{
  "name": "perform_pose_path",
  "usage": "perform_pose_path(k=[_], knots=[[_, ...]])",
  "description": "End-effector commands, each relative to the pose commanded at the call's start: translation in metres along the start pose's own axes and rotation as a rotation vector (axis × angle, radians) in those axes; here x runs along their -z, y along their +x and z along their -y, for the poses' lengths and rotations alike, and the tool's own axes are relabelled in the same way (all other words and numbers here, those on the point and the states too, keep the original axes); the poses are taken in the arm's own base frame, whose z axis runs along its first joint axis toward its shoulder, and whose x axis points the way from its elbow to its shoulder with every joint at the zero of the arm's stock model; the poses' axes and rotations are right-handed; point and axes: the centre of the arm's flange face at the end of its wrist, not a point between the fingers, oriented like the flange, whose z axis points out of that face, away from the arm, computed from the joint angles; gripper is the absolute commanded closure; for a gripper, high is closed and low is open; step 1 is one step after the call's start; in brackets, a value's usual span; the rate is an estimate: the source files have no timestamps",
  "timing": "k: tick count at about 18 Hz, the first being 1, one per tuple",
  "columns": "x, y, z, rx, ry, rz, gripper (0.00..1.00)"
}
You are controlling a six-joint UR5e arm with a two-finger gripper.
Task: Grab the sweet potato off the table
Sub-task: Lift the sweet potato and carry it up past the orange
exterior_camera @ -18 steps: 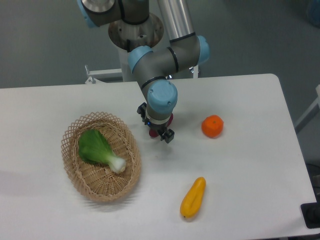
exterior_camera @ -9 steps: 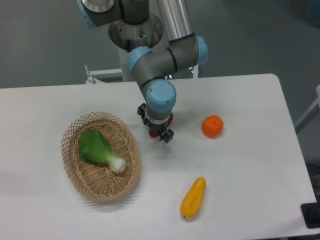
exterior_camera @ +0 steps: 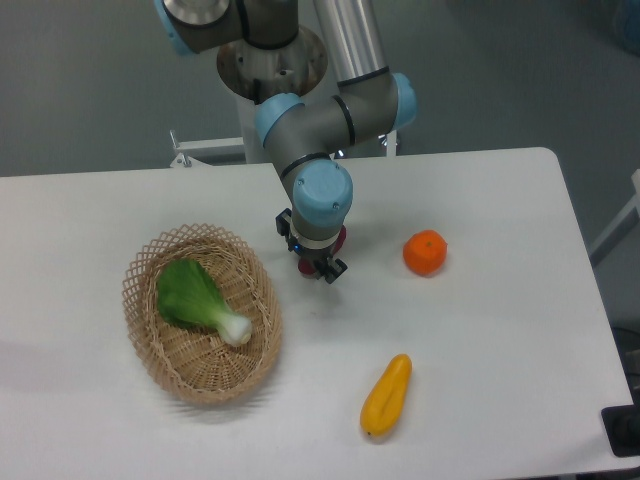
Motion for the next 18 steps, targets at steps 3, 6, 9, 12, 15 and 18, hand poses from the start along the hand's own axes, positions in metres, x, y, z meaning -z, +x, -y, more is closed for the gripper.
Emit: perform_pose_path(k=[3,6,9,12,15,18], knots=[[0.007,-0.004,0.001,-0.002,0.005,0.014,0.94],[0.013,-0.007,0.003,-0.002,0.008,0.026,0.94],[0.026,-0.014,0.004,0.000,0.015,0.050,0.94],[0.043,-0.022,0.006,0.002,0.026,0.074,0.94],[0.061,-0.029,0.005,0.011,0.046,0.106,0.94],[0.082,-0.034,0.002,0.017,0.052,0.147,0.94]])
